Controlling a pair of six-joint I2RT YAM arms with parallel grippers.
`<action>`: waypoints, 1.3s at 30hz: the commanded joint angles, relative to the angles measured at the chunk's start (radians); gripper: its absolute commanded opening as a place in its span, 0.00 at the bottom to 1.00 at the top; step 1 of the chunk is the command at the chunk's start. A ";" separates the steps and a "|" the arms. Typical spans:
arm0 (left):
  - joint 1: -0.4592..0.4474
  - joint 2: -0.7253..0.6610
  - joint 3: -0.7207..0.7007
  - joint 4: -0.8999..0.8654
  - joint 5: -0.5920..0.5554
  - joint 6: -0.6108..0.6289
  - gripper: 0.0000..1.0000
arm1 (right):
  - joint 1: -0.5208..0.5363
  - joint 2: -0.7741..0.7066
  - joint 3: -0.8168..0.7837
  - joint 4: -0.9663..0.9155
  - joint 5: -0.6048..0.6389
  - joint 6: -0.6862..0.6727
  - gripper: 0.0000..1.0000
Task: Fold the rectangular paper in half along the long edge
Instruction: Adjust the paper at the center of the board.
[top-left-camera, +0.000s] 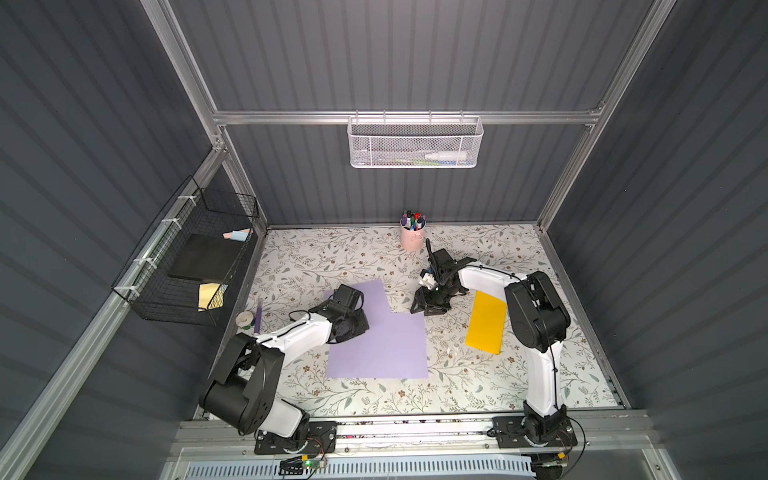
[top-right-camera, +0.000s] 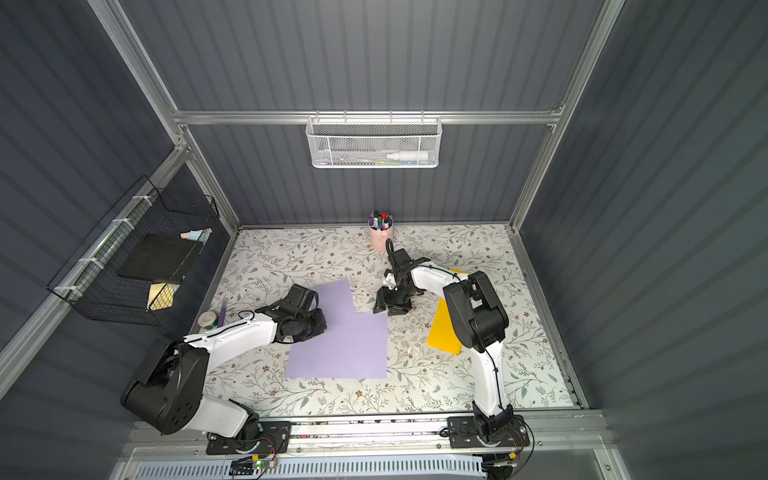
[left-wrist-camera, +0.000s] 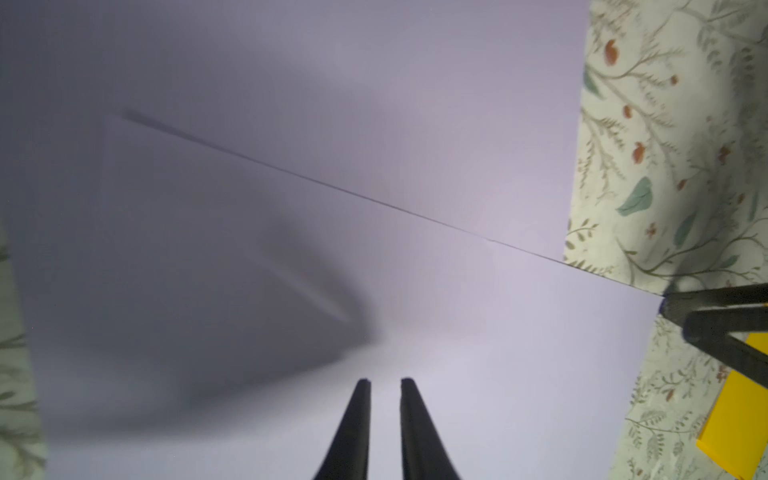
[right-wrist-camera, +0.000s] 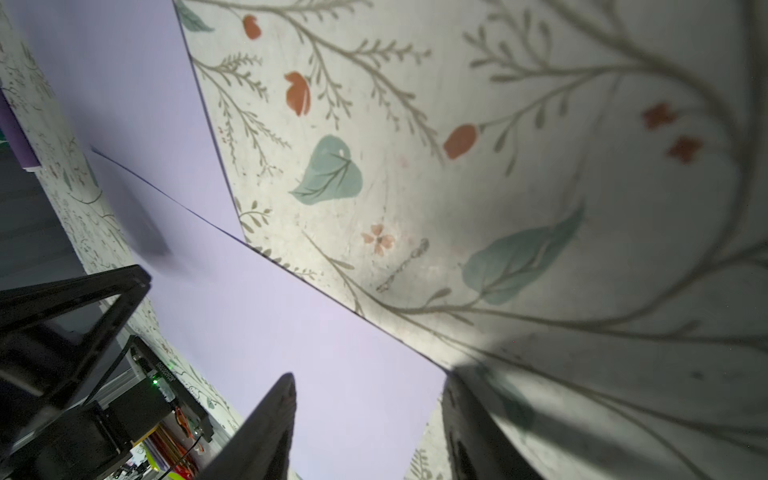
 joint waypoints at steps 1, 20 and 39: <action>0.008 0.033 0.008 0.003 0.024 0.020 0.13 | 0.010 0.042 -0.047 -0.026 0.004 0.008 0.58; 0.008 0.111 -0.032 0.038 0.050 0.013 0.05 | 0.034 0.018 -0.075 0.061 -0.166 0.026 0.57; 0.008 0.114 -0.018 0.041 0.054 0.023 0.05 | 0.040 -0.127 -0.089 0.046 -0.125 0.007 0.13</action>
